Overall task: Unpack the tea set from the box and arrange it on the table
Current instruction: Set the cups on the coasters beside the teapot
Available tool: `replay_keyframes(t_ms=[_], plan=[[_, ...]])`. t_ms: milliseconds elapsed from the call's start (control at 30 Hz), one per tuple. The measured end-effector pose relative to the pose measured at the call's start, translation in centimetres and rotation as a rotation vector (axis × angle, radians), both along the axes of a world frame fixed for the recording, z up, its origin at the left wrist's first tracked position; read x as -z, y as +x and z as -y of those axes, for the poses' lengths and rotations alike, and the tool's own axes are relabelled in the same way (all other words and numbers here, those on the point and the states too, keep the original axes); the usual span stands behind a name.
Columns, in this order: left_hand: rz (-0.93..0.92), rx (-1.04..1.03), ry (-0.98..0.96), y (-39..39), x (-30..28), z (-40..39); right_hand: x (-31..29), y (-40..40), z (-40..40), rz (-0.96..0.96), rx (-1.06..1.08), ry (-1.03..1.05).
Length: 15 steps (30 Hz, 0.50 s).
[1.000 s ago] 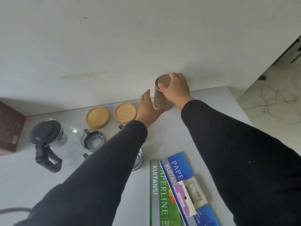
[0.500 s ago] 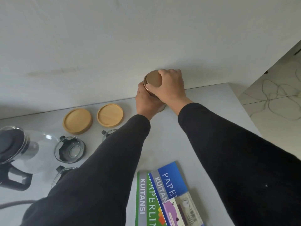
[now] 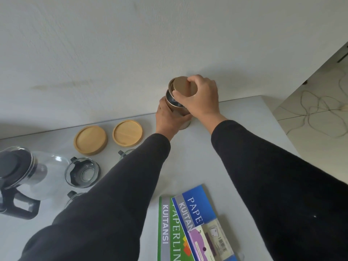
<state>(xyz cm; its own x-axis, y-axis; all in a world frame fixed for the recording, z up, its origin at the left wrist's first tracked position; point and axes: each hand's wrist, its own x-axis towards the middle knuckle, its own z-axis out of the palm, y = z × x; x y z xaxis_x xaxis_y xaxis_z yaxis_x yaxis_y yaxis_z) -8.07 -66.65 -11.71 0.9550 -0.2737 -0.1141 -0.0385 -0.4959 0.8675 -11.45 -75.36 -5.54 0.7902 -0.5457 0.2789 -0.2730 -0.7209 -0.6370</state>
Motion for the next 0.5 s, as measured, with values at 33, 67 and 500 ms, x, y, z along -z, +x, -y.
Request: replay_keyframes(t_ms=[33, 67, 500], plan=[[-0.009, 0.009, 0.012, -0.1, 0.0, -0.3, 0.1, -0.6, -0.1, 0.045, 0.02, -0.002], [-0.011, 0.032, 0.034, -0.2, -0.1, -0.7, 0.2, -1.4, -0.2, 0.088, 0.048, 0.004], [0.052, 0.342, 0.592, -2.9, 4.7, -4.3, 10.7, -9.1, -4.1, -0.202, 0.058, -0.072]])
